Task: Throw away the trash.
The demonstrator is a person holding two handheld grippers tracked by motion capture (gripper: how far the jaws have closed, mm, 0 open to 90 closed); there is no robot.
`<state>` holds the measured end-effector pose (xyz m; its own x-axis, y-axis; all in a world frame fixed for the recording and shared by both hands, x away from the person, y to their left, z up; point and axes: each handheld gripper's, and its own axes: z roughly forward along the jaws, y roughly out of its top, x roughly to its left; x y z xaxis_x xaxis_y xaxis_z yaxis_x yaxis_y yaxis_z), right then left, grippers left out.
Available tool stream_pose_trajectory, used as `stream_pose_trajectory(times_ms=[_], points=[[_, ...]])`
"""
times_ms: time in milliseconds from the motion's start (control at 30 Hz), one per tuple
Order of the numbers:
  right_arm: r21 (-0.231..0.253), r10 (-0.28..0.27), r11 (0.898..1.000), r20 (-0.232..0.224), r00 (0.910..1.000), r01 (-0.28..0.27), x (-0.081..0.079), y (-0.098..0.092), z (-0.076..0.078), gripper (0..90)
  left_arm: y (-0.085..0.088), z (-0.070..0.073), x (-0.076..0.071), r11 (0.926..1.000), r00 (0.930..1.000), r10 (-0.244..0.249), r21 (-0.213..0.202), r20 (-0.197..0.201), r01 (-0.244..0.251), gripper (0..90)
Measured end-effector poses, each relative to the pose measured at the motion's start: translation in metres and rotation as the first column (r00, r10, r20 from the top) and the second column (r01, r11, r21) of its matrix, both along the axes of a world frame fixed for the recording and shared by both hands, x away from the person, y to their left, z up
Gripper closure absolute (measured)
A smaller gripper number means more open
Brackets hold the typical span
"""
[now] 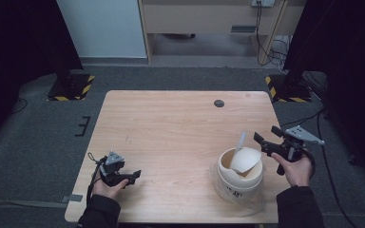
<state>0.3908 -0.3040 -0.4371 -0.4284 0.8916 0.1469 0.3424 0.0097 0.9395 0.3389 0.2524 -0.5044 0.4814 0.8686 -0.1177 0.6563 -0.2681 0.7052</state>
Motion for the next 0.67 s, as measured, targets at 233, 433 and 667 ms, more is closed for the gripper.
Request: stream_pose_trajectory(times_ms=[233, 433, 667], points=[[-0.101, 0.004, 0.995, -0.144, 0.9895, -0.019, 0.007, -0.01, -0.049, 14.5, 0.002, -0.003, 0.002, 0.9995, 1.0, -0.007, 0.031, -0.003, 0.007, 15.6], [-0.139, -0.023, 0.99, -0.236, 0.9715, -0.01, 0.009, -0.02, -0.076, 11.1, 0.007, -0.006, 0.004, 0.9981, 0.9998, 0.011, 0.06, -0.015, -0.01, 14.7], [-0.202, -0.03, 0.979, -0.259, 0.9653, -0.024, 0.01, -0.024, -0.084, 8.3, 0.009, -0.013, 0.006, 0.9961, 0.998, 0.023, 0.086, -0.059, -0.018, 12.9]])
